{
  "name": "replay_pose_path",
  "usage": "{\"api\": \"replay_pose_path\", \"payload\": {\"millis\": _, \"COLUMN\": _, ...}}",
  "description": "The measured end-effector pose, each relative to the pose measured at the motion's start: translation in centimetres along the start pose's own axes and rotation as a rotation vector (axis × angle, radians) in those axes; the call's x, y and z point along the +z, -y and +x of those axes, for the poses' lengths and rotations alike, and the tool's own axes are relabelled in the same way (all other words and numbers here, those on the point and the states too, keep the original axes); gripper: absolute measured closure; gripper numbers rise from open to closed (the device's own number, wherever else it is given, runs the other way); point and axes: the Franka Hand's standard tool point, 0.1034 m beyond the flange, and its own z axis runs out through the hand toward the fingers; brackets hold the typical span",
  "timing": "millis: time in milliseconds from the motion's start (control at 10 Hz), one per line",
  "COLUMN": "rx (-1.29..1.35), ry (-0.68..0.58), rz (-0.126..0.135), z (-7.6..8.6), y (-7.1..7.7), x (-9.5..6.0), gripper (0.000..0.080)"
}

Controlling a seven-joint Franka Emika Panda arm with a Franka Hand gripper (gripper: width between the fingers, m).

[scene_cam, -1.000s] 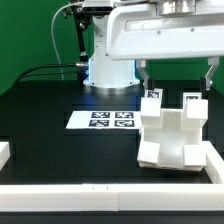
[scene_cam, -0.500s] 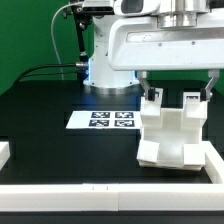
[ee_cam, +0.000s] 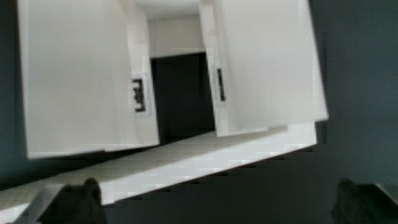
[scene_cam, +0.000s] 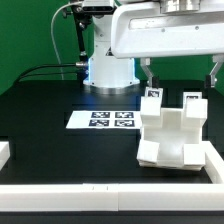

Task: Assemble chair

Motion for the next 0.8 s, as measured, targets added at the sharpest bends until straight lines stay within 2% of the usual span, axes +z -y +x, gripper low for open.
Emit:
{"api": "replay_pose_path", "payload": {"millis": 400, "rx": 0.01, "ry": 0.009, "rz": -0.01, "z": -0.2, "y": -0.7, "x": 0.9, "gripper": 0.0151}}
{"api": "replay_pose_path", "payload": {"millis": 800, "rx": 0.005, "ry": -0.018, "rz": -0.016, "z": 0.3, "y": -0.6, "x": 2.0, "gripper": 0.0151}}
